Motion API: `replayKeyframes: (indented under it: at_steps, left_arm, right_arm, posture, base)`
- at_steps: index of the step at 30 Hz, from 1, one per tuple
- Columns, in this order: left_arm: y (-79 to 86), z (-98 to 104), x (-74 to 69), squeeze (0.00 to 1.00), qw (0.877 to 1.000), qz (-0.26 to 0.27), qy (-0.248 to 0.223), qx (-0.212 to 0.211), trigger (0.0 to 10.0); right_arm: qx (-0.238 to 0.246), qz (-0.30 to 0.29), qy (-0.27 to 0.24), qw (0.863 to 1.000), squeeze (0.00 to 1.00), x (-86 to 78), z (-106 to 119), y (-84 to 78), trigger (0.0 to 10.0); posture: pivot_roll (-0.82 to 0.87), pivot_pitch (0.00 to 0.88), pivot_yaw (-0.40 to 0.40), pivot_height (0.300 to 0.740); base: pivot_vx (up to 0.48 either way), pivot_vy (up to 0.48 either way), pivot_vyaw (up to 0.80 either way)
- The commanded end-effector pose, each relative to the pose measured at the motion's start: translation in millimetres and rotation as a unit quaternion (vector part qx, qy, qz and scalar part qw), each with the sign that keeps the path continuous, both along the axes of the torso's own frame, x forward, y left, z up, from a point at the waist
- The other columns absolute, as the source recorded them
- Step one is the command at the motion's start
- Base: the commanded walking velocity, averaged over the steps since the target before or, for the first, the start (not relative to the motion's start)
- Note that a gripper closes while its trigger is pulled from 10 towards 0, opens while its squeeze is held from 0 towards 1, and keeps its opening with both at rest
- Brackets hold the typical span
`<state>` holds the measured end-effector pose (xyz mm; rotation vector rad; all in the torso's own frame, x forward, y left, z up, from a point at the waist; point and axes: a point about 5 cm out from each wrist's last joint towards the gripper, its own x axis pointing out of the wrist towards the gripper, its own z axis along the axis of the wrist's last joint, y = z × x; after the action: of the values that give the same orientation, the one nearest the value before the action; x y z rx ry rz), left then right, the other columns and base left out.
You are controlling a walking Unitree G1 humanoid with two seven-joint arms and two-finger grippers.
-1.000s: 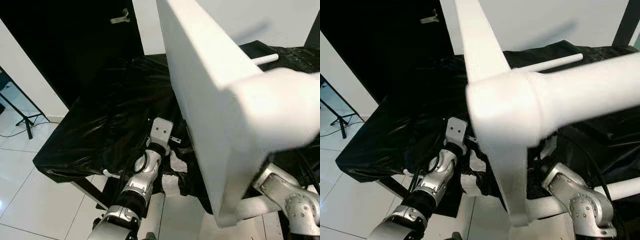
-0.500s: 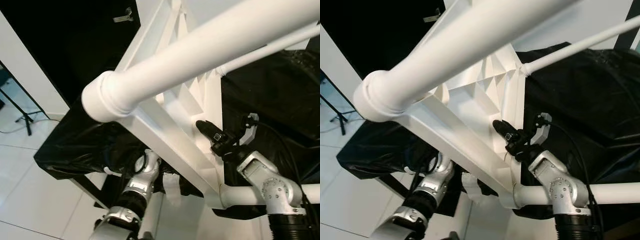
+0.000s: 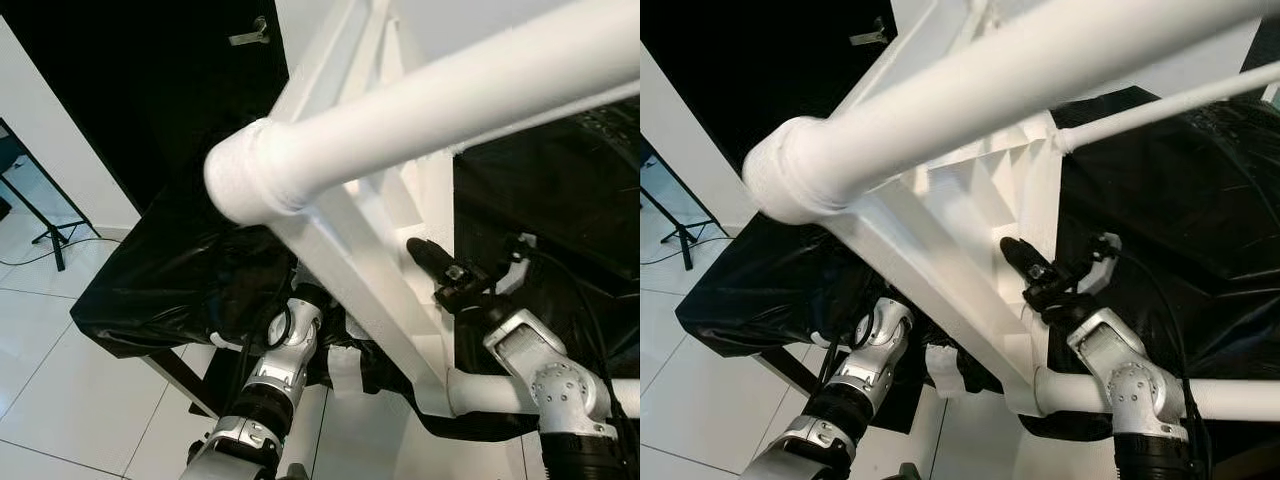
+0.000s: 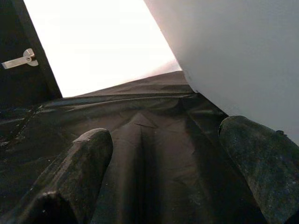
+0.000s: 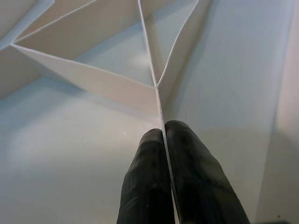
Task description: Building children table
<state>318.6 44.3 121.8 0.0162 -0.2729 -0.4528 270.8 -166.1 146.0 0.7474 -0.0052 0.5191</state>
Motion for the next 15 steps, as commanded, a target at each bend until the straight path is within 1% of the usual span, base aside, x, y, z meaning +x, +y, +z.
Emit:
replayKeyframes:
  at_steps: [1, 2, 4, 9, 15]
  left_arm:
    - [2.0, -1.6, -1.4, 0.00, 1.000, 0.001, -0.003, 0.001, 10.0]
    - [1.8, -1.5, -1.5, 0.00, 1.000, 0.000, -0.003, 0.001, 10.0]
    - [2.2, -1.3, -1.4, 0.00, 1.000, 0.000, -0.004, 0.001, 10.0]
    - [2.8, -1.2, -1.4, 0.00, 1.000, 0.000, -0.004, 0.001, 10.0]
    - [3.1, -0.9, -1.2, 0.00, 1.000, 0.000, -0.005, 0.002, 10.0]
  right_arm:
    - [0.027, -0.079, 0.022, 0.996, 0.00, -2.4, -12.1, -30.5, 0.0]
    - [0.053, -0.087, 0.022, 0.995, 0.00, -5.0, -15.6, -36.5, 0.0]
    - [0.079, -0.089, 0.027, 0.993, 0.00, -10.3, -23.2, -43.4, 0.0]
    - [0.085, -0.083, 0.029, 0.993, 0.00, -13.1, -27.7, -44.6, 0.0]
    - [0.084, -0.062, 0.036, 0.994, 0.00, -12.4, -31.9, -40.9, 0.0]
  posture:
    - [0.08, 0.000, 0.114, 0.740]
    - [0.08, 0.000, 0.116, 0.740]
    - [0.08, 0.000, 0.118, 0.740]
    - [0.08, 0.000, 0.120, 0.740]
    - [0.08, 0.000, 0.120, 0.740]
  base:
    - [0.000, 0.000, 0.00]
    - [0.000, 0.000, 0.00]
    - [0.000, 0.000, 0.00]
    - [0.000, 0.000, 0.00]
    - [0.000, 0.000, 0.00]
